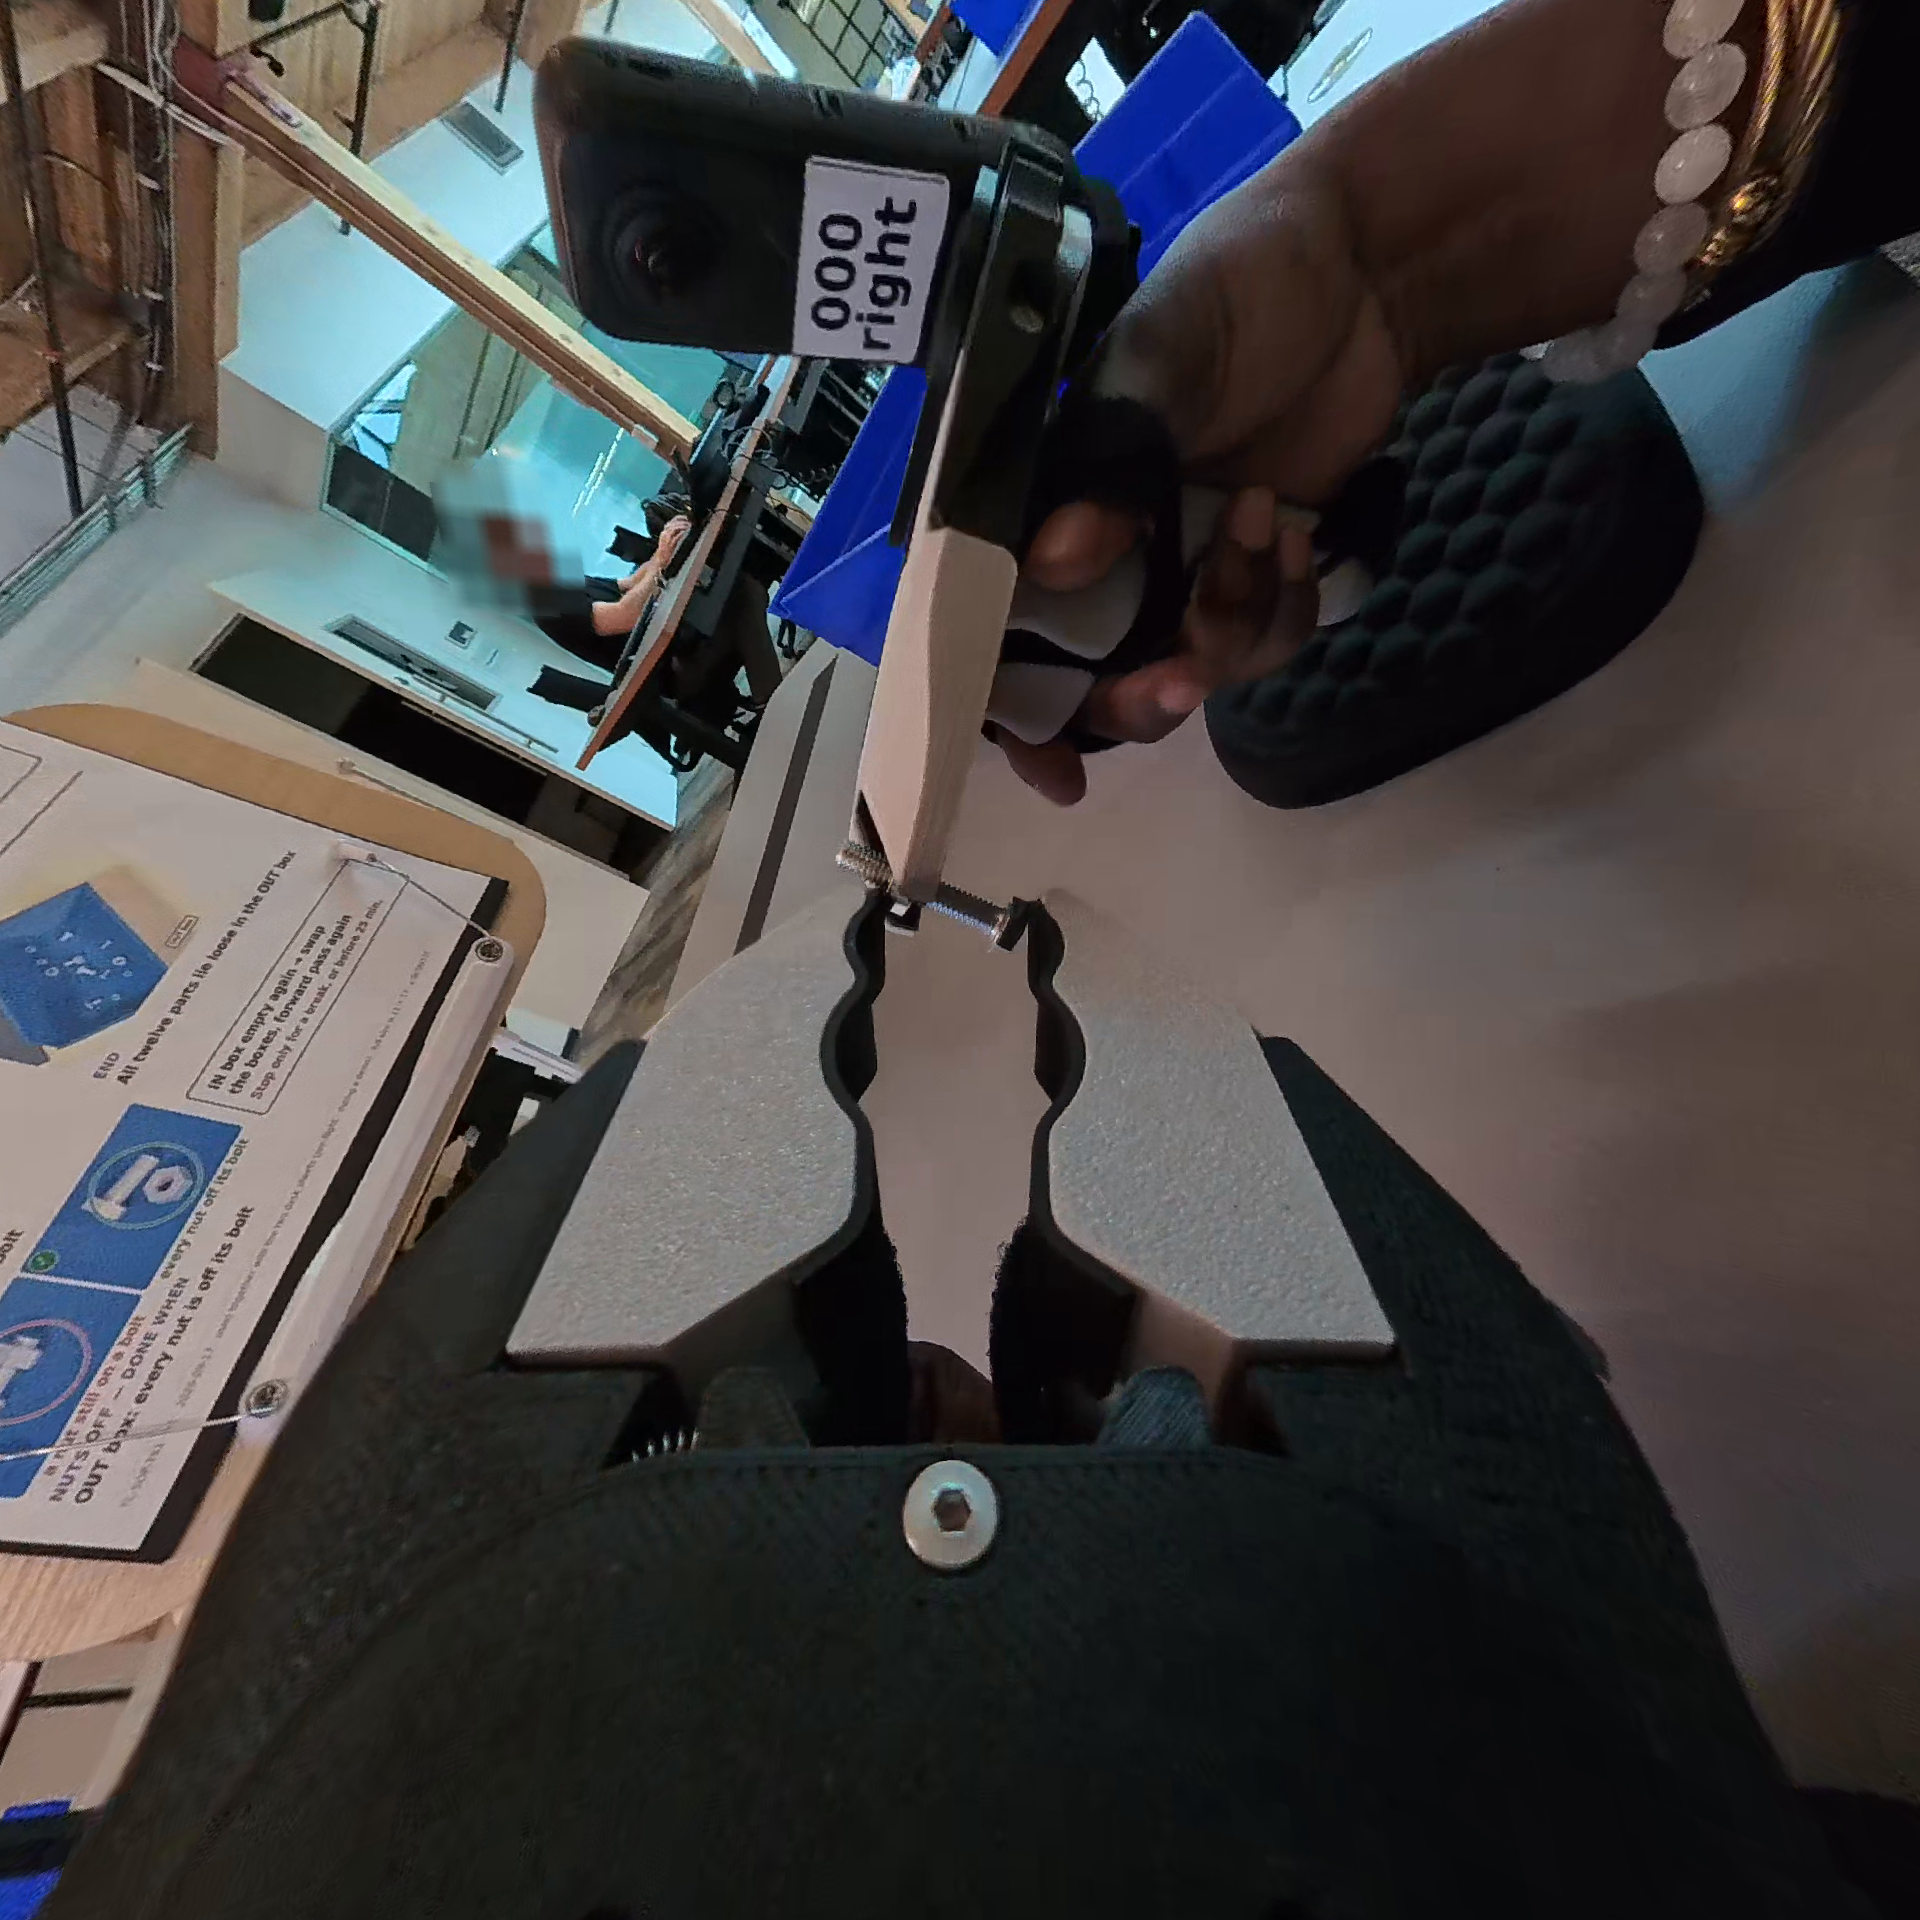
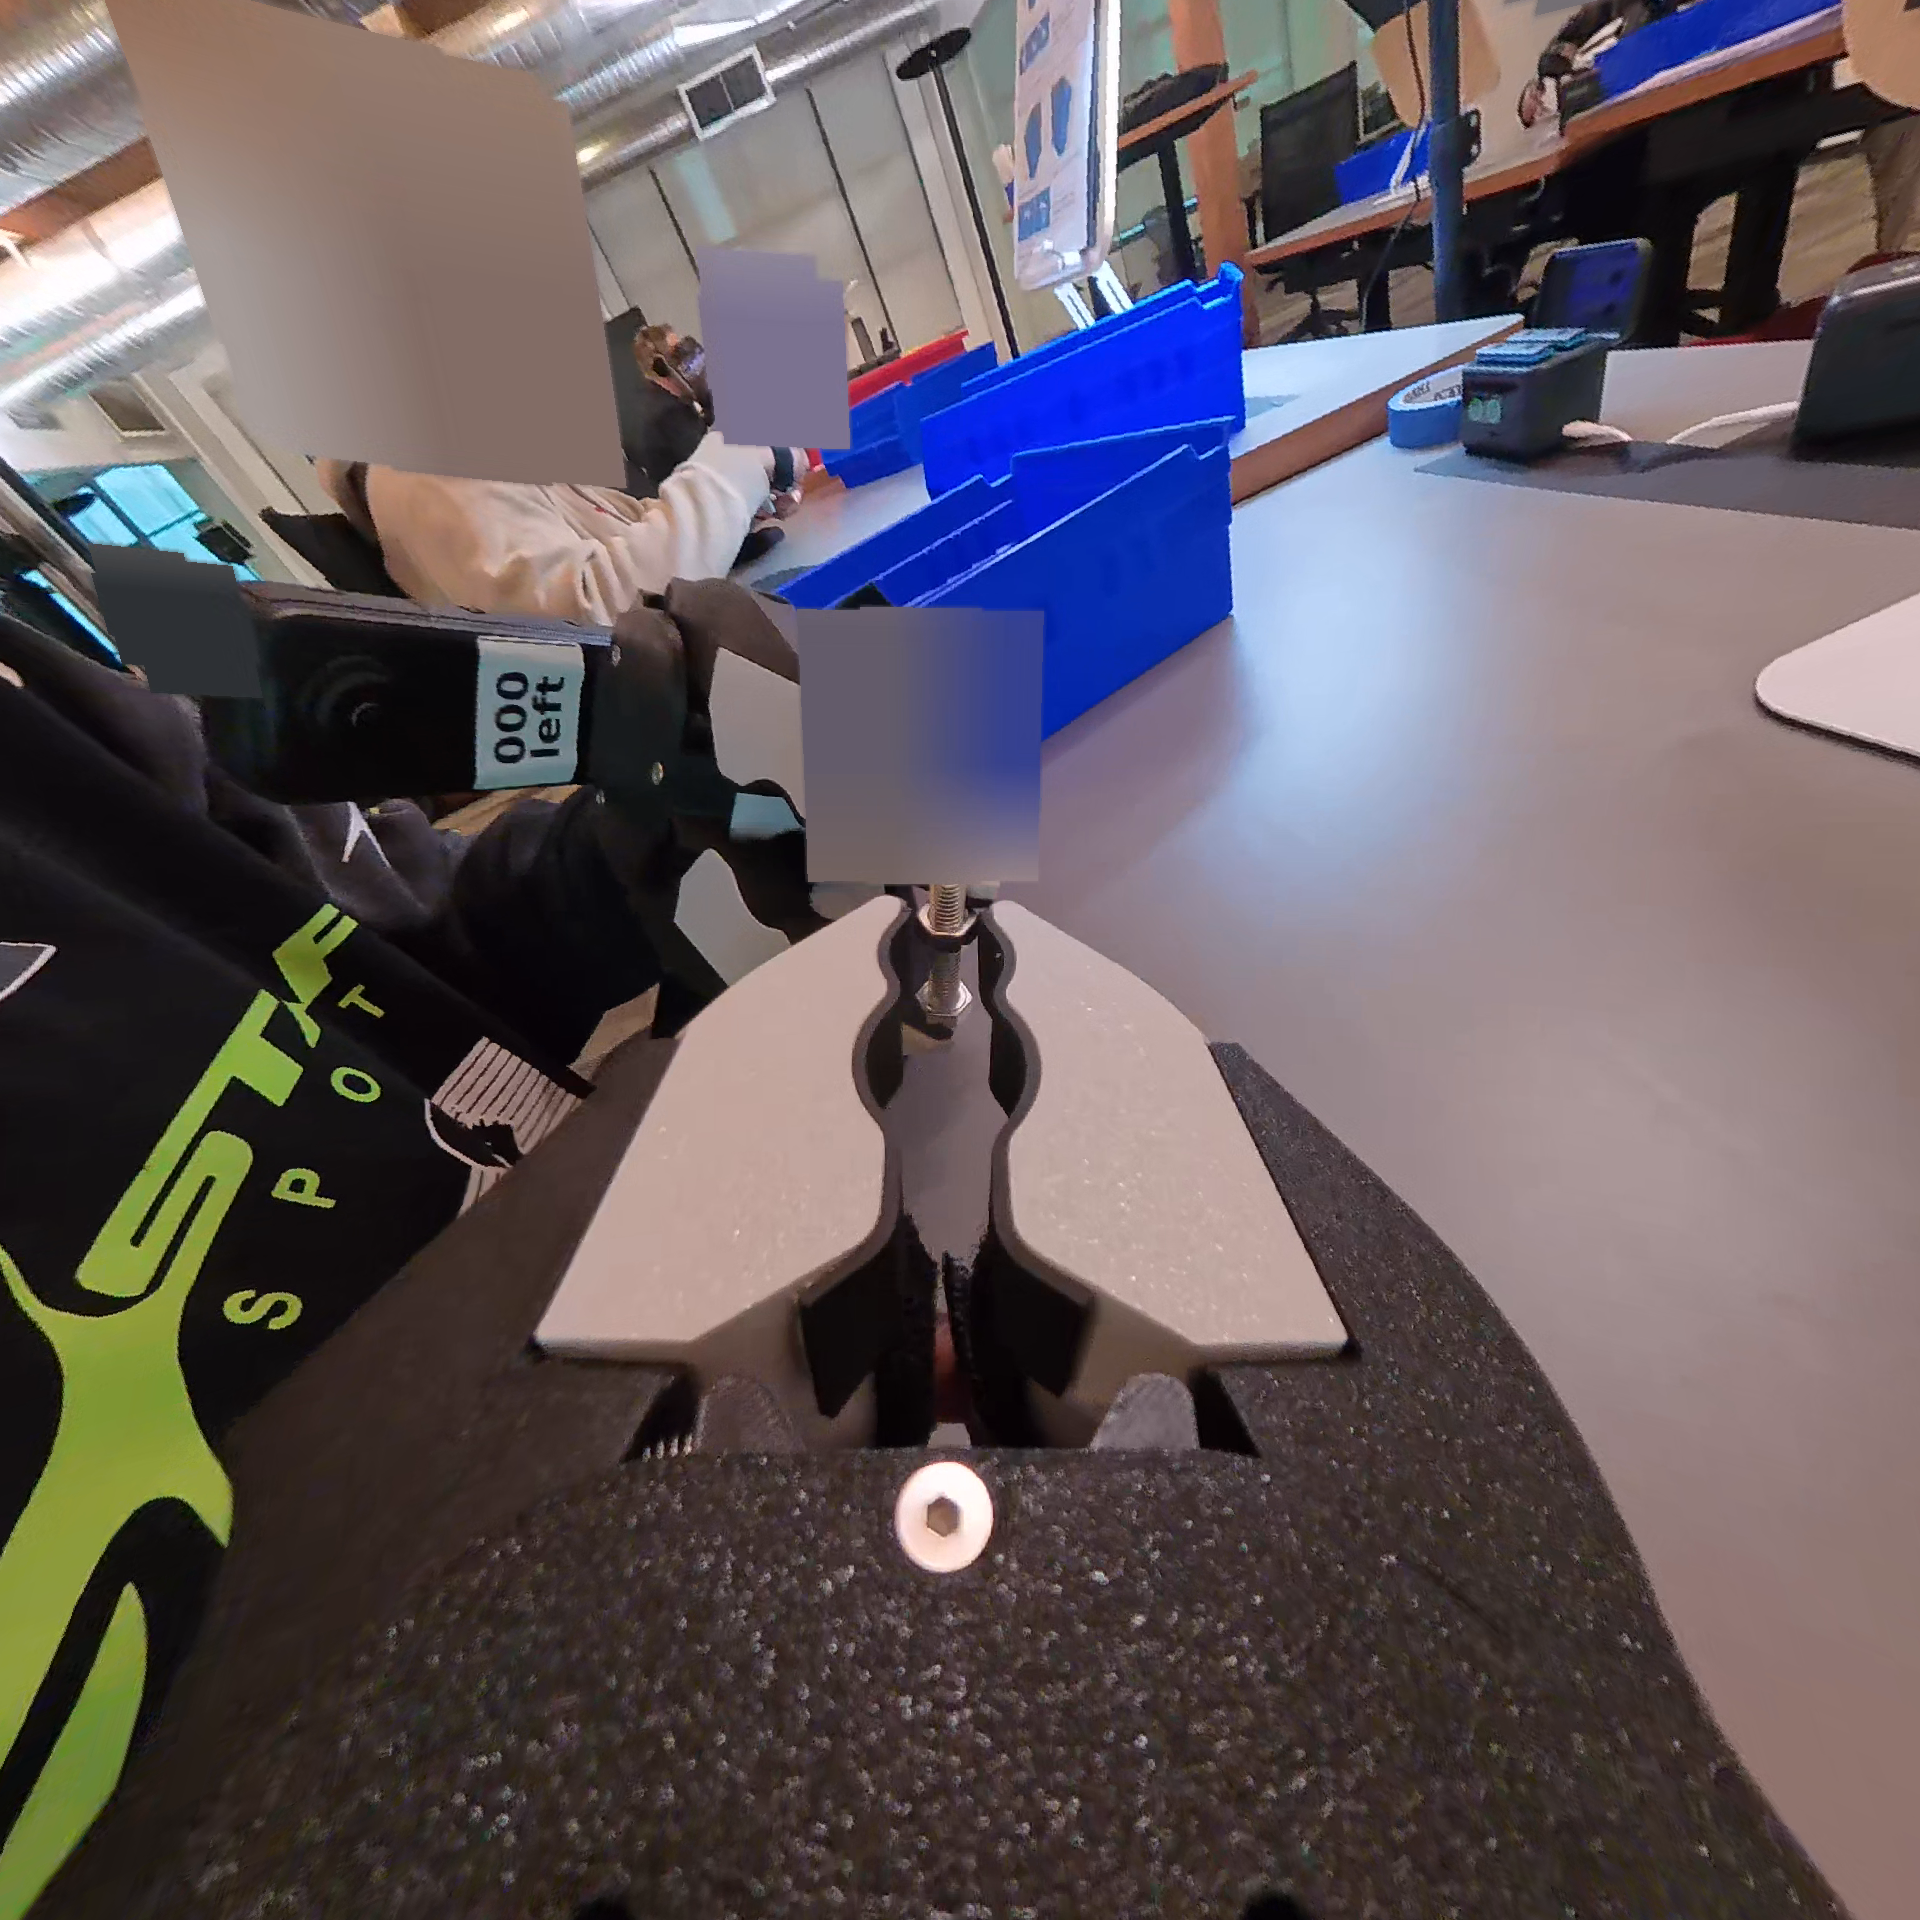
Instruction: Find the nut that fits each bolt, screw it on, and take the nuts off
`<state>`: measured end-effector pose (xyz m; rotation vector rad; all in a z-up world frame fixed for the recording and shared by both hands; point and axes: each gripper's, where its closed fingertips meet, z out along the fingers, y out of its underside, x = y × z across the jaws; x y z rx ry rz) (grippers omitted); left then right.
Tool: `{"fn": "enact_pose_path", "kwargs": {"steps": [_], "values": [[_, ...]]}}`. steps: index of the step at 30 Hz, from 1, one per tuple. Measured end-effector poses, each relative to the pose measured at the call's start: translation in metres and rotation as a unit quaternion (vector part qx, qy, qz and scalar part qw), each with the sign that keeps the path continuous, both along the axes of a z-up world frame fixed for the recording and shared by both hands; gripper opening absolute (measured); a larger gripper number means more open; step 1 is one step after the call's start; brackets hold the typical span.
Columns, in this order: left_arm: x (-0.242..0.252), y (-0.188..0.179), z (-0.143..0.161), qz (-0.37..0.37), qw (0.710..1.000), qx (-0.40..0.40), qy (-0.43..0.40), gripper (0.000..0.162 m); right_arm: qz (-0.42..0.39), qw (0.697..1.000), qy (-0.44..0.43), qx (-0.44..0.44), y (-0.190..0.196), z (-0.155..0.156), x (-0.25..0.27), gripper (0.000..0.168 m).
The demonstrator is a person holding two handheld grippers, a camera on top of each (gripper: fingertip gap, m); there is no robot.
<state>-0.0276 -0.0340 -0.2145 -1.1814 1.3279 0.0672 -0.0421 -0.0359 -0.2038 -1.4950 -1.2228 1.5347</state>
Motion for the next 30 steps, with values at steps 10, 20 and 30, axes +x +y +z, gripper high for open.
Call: {"fn": "enact_pose_path", "kwargs": {"steps": [10,20,30], "values": [[0.005,0.015,-0.007,0.039,0.951,-0.237,-0.196,0.029,-0.056,0.995,0.068,0.051,0.019,0.023,0.012,0.011],[0.02,0.014,-0.004,-0.007,0.889,-0.356,-0.287,0.017,-0.063,0.991,0.078,0.09,0.017,0.021,0.011,0.011],[0.016,0.019,-0.003,0.007,0.894,-0.339,-0.293,0.015,-0.068,0.992,0.071,0.083,0.018,0.016,0.005,0.011]]}}
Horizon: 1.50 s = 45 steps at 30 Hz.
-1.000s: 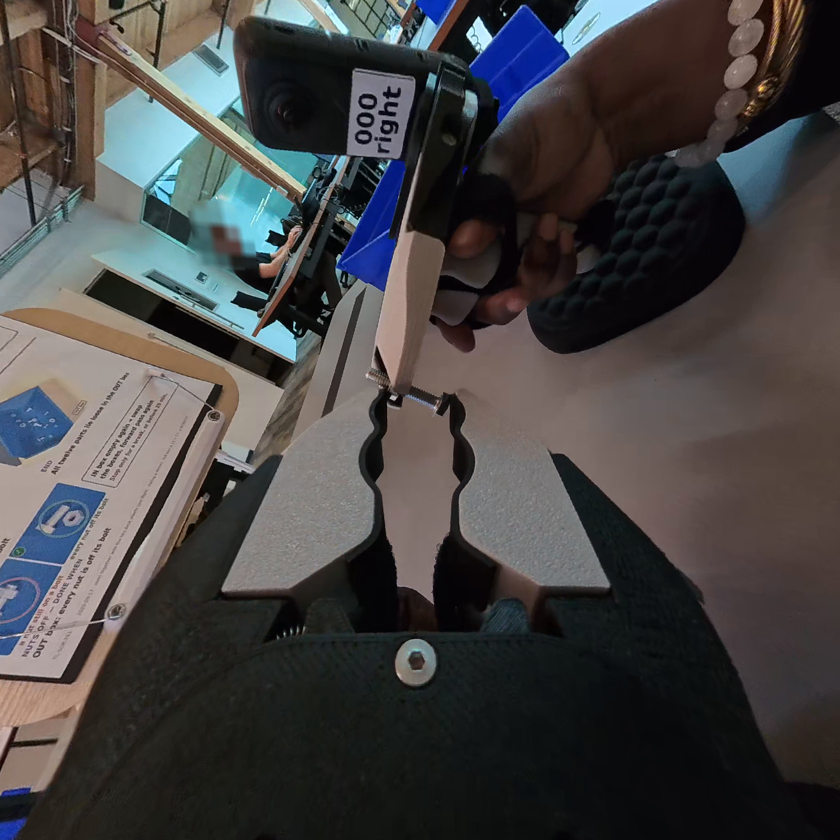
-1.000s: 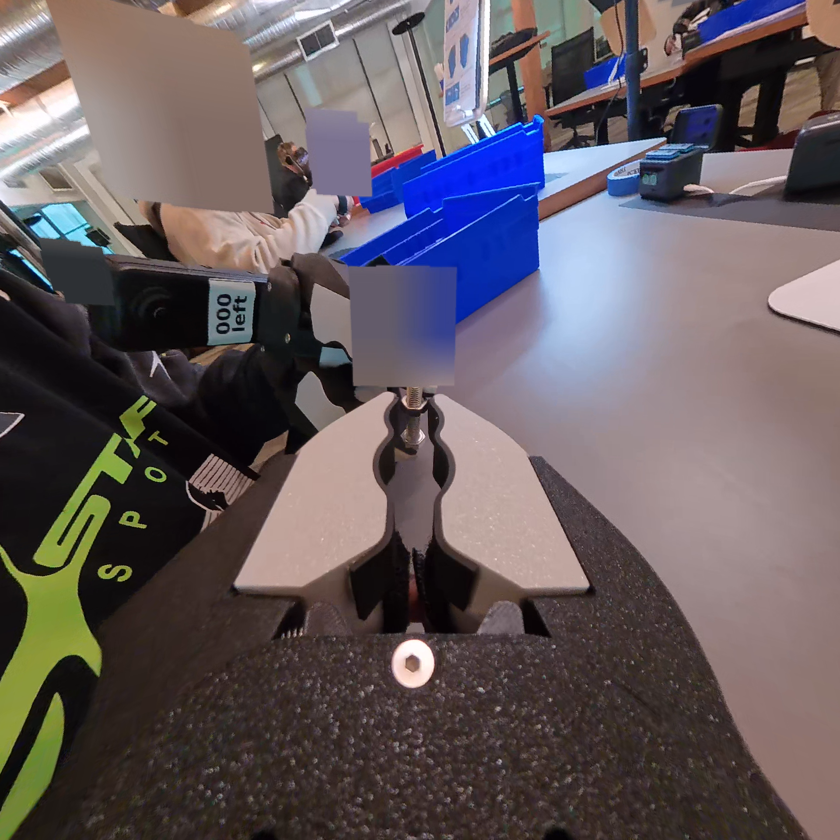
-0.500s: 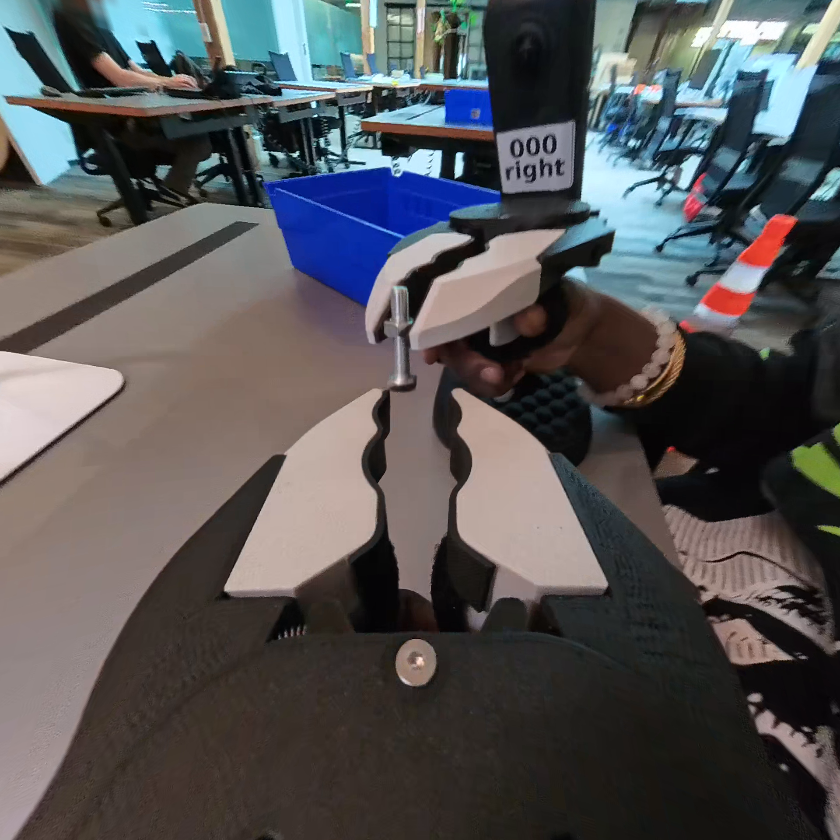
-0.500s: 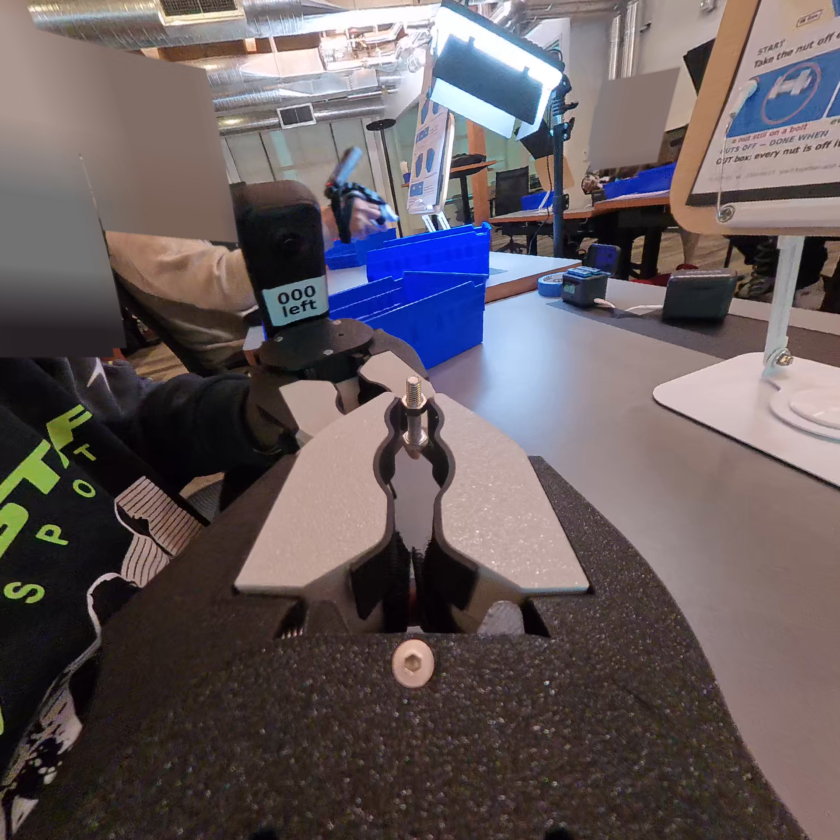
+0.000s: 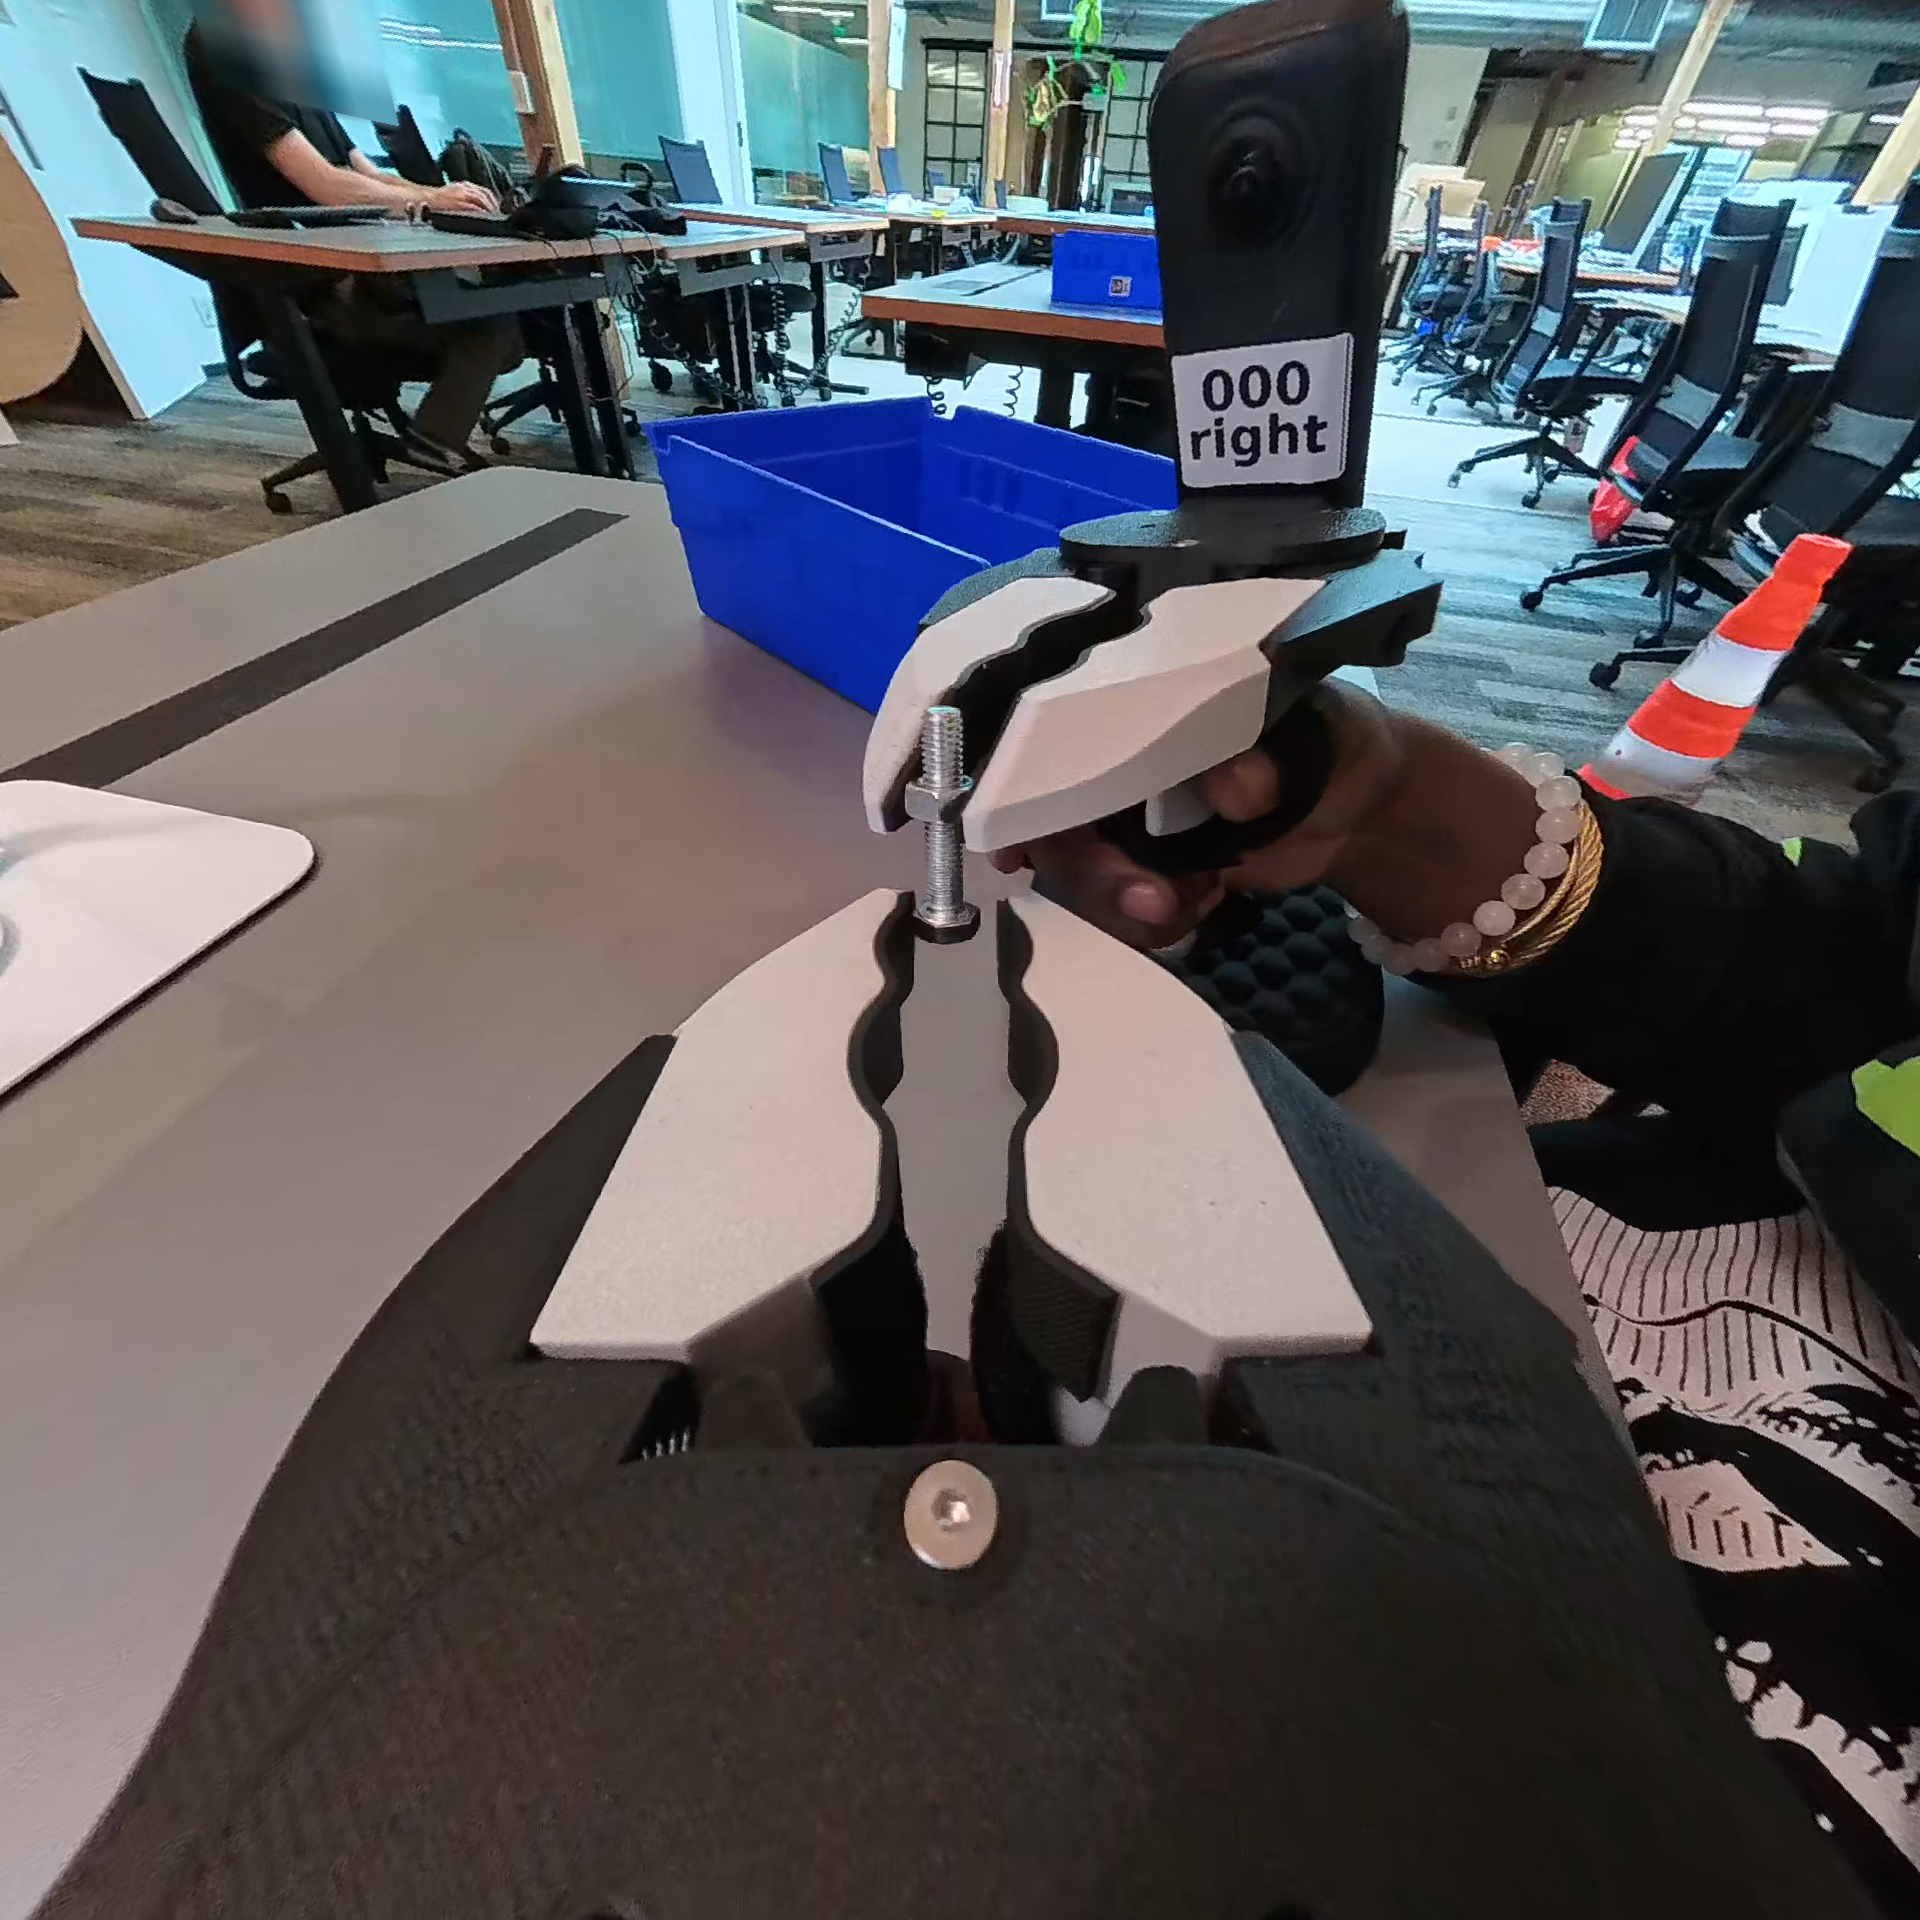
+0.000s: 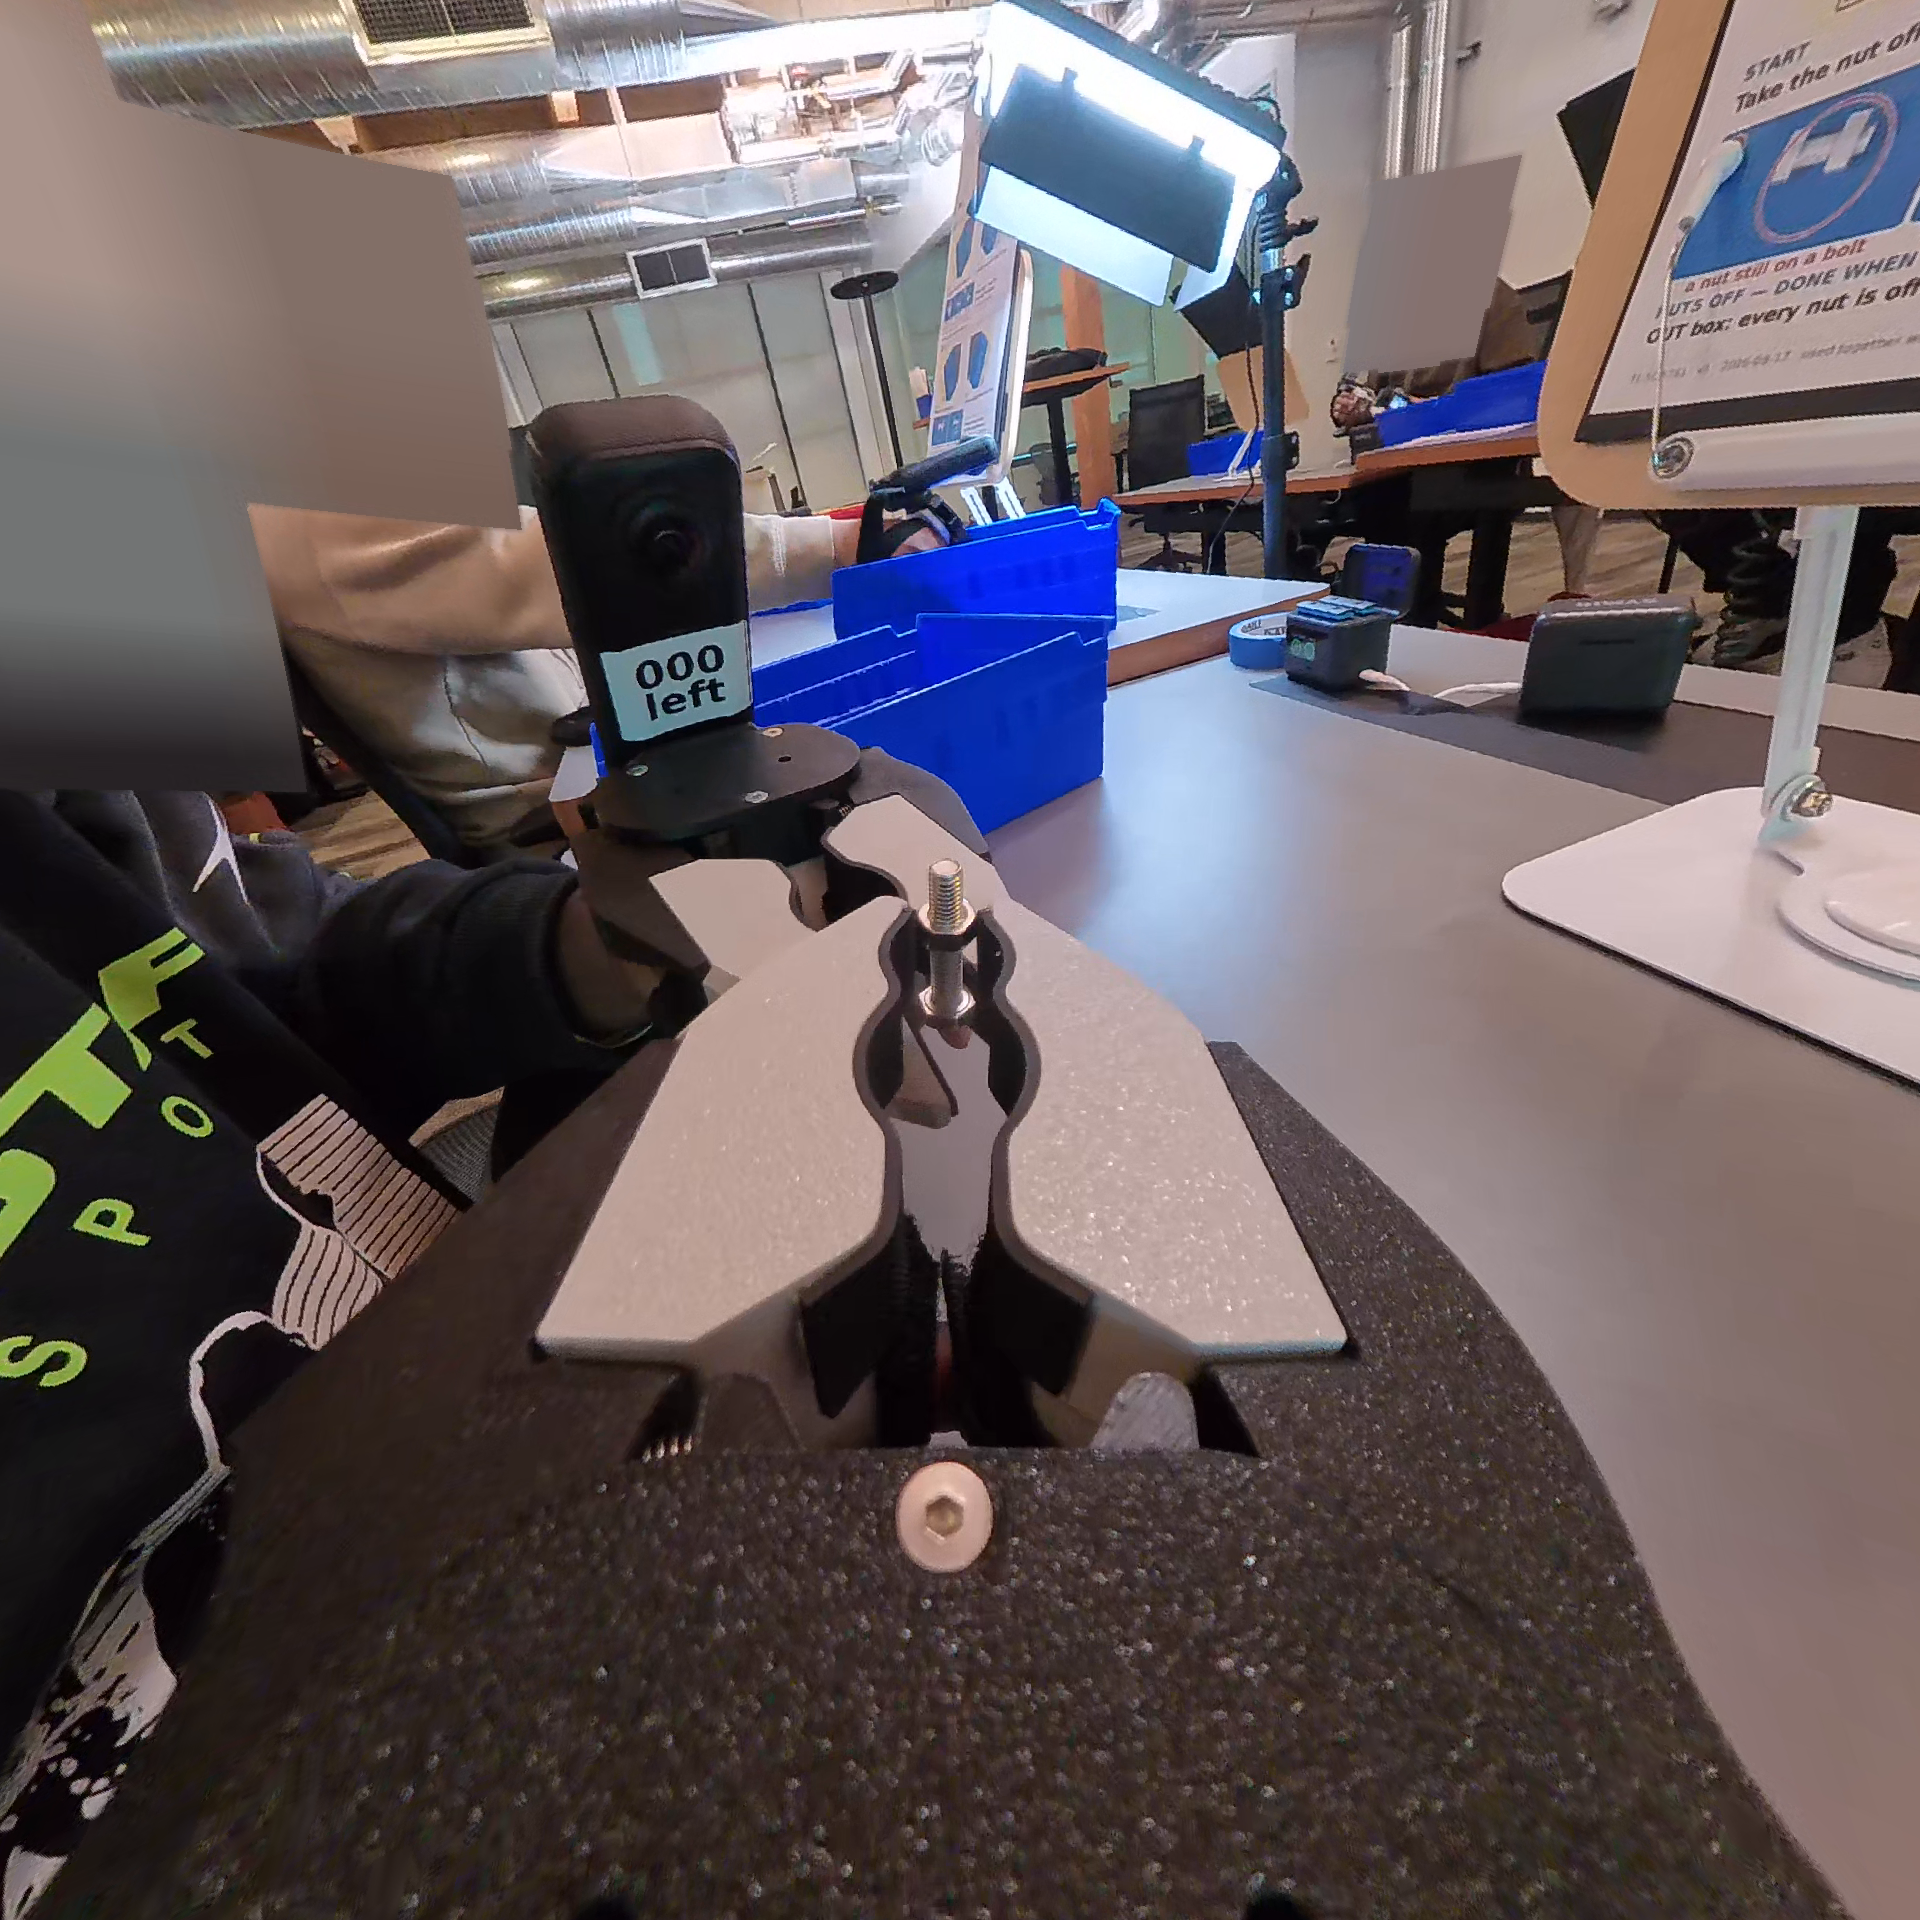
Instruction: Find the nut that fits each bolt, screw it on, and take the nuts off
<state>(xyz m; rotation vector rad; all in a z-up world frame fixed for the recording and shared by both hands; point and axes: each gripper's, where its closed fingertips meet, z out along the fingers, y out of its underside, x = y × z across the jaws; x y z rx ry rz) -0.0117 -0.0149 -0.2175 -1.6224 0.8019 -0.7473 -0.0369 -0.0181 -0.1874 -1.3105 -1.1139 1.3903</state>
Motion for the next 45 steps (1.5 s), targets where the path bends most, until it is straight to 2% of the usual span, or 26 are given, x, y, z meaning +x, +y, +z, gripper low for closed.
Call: {"fn": "enact_pose_path", "kwargs": {"steps": [9,13,21,45], "values": [[-0.005,0.005,-0.004,0.023,0.999,0.018,0.029,0.019,-0.003,1.0,0.003,-0.003,-0.002,0.0,-0.004,0.011],[-0.002,0.001,-0.001,0.009,1.0,0.016,0.013,0.016,0.016,1.0,0.002,0.025,-0.008,0.001,-0.002,0.011],[0.005,-0.007,-0.003,-0.014,0.998,0.041,0.04,0.015,0.044,0.994,0.02,0.096,-0.017,0.005,0.009,0.011],[0.01,-0.014,-0.005,-0.038,0.997,0.05,0.042,0.011,0.068,0.993,0.015,0.092,-0.023,0.0,0.007,0.011]]}}
